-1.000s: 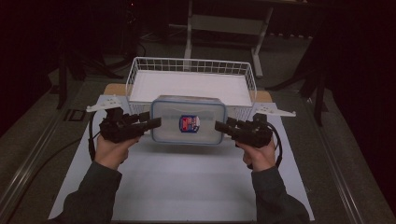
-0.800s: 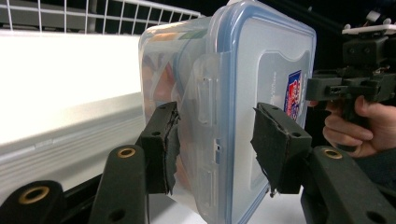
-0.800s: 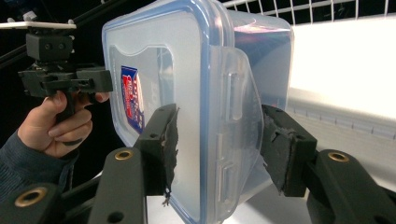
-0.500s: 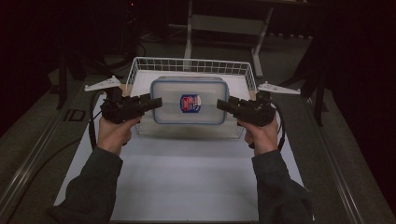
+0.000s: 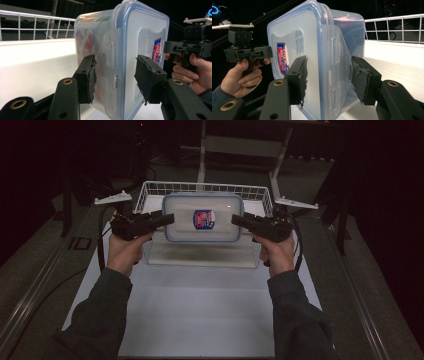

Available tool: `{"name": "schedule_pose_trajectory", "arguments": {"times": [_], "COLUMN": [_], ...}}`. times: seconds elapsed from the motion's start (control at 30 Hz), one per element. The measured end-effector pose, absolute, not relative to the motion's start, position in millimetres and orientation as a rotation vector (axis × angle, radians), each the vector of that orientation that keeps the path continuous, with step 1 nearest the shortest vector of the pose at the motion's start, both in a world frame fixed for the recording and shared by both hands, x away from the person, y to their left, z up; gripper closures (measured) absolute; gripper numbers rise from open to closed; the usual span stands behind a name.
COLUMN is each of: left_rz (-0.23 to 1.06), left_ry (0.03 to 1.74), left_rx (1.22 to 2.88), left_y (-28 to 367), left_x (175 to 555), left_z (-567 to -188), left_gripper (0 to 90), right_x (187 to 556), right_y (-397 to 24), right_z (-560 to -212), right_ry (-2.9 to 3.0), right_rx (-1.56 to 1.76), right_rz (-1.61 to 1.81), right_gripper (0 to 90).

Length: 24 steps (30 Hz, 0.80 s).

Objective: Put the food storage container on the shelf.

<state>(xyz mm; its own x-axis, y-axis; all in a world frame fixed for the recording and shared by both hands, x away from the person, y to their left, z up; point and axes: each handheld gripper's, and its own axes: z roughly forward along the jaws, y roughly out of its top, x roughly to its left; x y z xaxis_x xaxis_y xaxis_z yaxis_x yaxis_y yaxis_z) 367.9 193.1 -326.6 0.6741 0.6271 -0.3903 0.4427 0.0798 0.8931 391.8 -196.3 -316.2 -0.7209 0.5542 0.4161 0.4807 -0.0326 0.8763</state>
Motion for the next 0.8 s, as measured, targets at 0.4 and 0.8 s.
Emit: {"name": "schedule_pose_trajectory", "arguments": {"times": [0.4,0.8], "left_rz": [0.176,0.152], "left_ry": [0.929,0.968], "left_rx": [1.547,1.524], "left_y": [191,187], "left_x": [383,399], "left_z": [-324,-333], "left_gripper": [51.3,51.2], "right_x": [409,424], "right_y": [-197,-198], "right_z": [-313,-318], "right_ry": [2.138,2.125], "right_rx": [1.182,1.242], "right_rz": [1.895,1.871], "right_gripper": [48.6,48.5]}}
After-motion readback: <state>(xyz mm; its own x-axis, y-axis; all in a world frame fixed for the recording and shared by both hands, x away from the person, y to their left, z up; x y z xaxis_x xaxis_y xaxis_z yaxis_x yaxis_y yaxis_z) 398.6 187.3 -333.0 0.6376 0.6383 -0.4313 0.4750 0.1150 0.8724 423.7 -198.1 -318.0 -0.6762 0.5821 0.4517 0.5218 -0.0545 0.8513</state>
